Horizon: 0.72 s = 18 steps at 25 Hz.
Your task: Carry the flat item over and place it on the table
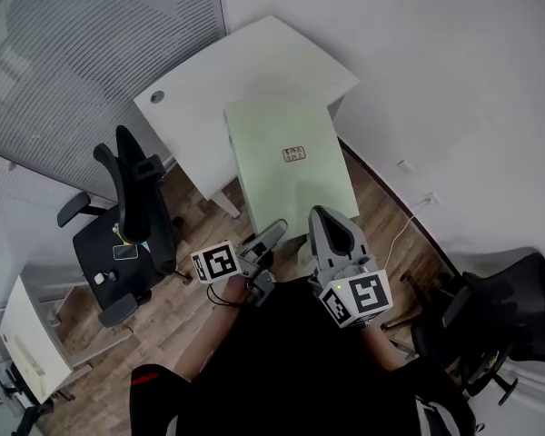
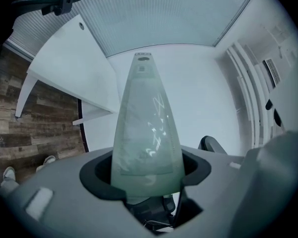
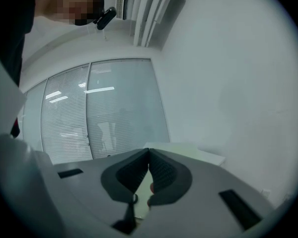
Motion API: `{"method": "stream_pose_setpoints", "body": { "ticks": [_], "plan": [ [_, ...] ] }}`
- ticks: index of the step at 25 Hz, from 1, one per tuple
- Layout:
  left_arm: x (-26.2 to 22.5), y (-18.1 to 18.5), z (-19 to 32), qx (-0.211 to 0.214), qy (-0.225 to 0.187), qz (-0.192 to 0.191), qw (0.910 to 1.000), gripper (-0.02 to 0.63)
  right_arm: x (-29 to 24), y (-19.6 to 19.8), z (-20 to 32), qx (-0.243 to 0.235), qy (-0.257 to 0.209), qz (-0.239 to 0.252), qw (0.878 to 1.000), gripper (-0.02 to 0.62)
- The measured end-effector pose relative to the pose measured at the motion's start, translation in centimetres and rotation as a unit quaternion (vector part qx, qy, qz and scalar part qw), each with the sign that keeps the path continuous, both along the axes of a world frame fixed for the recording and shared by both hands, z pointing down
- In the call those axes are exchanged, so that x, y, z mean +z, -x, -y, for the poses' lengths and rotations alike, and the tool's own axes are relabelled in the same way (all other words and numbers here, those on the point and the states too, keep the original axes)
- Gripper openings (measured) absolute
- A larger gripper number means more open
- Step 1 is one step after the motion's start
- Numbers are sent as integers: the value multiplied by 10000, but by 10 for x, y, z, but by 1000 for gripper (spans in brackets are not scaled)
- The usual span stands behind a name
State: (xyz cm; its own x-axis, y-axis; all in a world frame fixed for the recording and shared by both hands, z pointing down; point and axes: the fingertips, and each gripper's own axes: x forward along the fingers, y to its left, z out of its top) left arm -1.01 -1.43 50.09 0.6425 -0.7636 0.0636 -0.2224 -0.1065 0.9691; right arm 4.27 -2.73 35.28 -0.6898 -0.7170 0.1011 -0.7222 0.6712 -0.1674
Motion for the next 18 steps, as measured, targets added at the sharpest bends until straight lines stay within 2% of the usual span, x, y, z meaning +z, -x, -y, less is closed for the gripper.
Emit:
{"method": "stream_pose_setpoints", "body": {
  "ticks": [3, 6, 9, 18],
  "plan": [
    [1, -4, 24, -160, 11, -37, 9999, 281, 4, -5, 28, -119, 52, 4, 9999, 2],
    [0, -12, 43, -348, 144, -301, 9988, 281, 8, -6, 52, -284, 156, -5, 9995, 2],
    [2, -10, 62, -517, 132, -60, 9986, 281, 5, -3, 75, -533, 191, -24, 9984, 2],
    [-3, -10, 120, -1308, 217, -10, 9912, 281, 2, 0, 140, -1322, 212, -47, 9910, 2]
  ]
}}
